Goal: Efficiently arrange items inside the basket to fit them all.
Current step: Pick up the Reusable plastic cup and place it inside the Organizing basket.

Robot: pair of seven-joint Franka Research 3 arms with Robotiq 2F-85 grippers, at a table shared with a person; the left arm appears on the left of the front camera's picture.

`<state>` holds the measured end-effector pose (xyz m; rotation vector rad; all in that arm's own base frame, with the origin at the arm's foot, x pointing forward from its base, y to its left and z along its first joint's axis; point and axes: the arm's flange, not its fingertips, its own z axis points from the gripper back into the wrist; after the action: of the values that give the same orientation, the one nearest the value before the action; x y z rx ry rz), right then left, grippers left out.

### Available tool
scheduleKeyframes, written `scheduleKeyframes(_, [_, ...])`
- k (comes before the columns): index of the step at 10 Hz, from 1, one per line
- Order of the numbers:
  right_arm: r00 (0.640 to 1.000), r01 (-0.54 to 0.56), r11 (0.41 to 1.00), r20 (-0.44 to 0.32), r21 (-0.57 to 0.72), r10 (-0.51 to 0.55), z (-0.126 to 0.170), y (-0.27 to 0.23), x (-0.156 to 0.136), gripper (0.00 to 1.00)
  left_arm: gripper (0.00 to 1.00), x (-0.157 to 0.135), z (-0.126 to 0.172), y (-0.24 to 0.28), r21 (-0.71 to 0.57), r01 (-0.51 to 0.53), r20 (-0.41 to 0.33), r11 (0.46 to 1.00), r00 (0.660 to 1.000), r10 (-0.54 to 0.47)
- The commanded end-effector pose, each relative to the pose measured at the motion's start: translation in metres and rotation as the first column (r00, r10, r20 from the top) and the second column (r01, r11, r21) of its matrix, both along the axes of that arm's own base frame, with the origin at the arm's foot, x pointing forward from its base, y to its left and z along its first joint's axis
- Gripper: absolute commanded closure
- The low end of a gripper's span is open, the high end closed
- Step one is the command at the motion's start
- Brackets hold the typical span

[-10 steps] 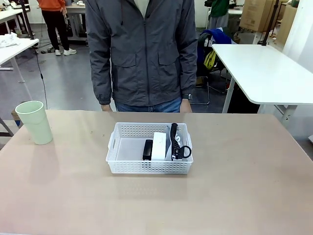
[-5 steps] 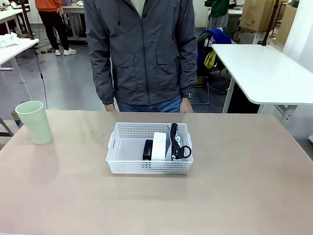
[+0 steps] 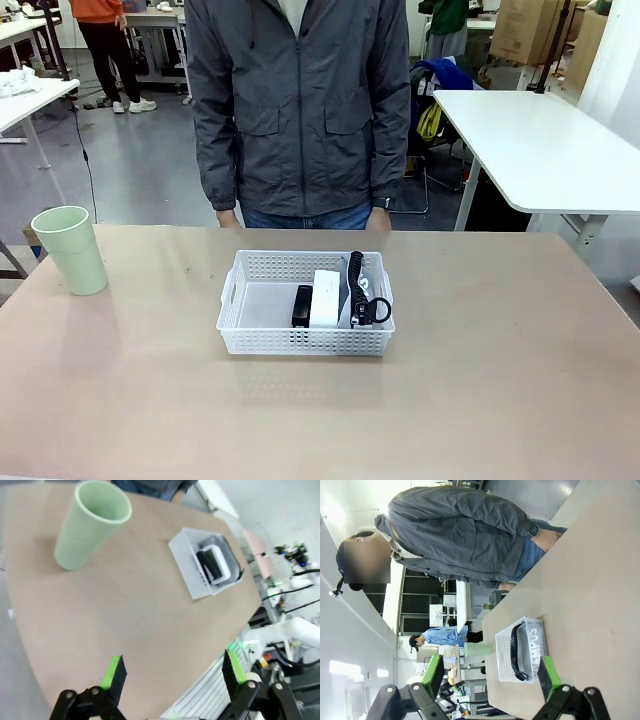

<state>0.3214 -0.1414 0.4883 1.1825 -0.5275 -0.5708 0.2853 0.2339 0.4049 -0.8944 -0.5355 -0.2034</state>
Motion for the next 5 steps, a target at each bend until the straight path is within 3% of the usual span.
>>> scheduleKeyframes(1, [1.0, 0.011, 0.999, 0.008, 0.032, -0.012, 0.005, 0.001, 0.001, 0.0, 0.0, 0.025, -0.028, 0.008, 0.025, -0.022, 0.034, 0.999, 0.999, 0.021])
scheduleKeyframes(3, [1.0, 0.011, 0.999, 0.008, 0.032, -0.012, 0.005, 0.001, 0.001, 0.0, 0.0, 0.033, -0.033, 0.014, -0.003, -0.109, 0.04, 0.994, 0.993, 0.109])
scheduleKeyframes(4, [1.0, 0.011, 0.999, 0.008, 0.032, -0.012, 0.005, 0.001, 0.001, 0.0, 0.0, 0.032, -0.018, 0.018, -0.1, -0.157, -0.009, 0.983, 0.988, 0.157])
scheduleKeyframes(5, [1.0, 0.011, 0.999, 0.008, 0.032, -0.012, 0.005, 0.001, 0.001, 0.0, 0.0, 0.027, -0.043, 0.008, 0.02, -0.06, -0.001, 0.998, 0.998, 0.06])
